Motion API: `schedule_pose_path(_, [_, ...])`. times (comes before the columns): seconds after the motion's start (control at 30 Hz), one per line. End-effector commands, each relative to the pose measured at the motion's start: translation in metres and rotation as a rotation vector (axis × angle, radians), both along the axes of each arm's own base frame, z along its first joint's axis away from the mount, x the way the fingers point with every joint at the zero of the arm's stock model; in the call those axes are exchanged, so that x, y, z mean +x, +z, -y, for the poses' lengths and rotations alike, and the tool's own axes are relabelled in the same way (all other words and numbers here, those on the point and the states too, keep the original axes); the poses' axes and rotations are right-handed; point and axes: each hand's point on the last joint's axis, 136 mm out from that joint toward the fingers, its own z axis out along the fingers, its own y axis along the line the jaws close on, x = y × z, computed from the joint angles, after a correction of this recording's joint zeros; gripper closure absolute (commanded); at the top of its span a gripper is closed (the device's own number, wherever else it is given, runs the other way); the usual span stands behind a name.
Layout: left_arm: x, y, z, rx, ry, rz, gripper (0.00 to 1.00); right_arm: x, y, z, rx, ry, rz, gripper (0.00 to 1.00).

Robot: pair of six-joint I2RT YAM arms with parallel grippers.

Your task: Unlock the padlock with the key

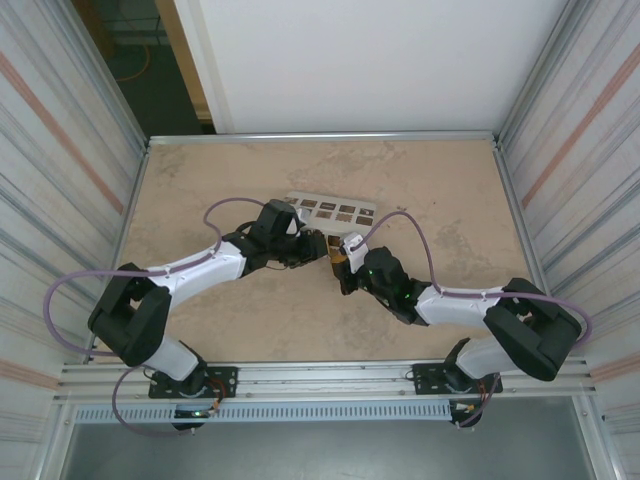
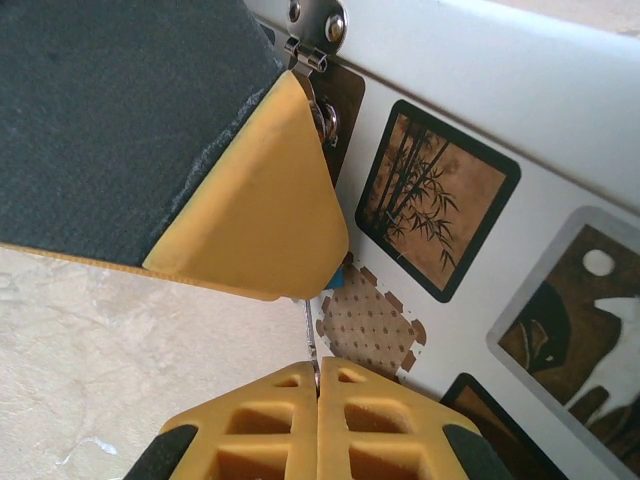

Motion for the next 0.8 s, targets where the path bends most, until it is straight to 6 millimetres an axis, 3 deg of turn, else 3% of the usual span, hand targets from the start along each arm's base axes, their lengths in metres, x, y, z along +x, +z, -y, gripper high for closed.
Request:
schedule_pose_path(0.0, [-0.0033, 0.0242, 0.0049, -0.07, -0.021, 0.029, 0.85, 0.0076, 0.0143, -0.0034, 0.013, -0.006, 0.042, 1.0])
schedule_pose_path(0.77, [-0.0036, 0.0192, 0.0045, -0.064, -0.02, 0.021, 0.85, 0.0061, 0.0196, 0.0027, 0.019, -0.021, 0.053, 1.0])
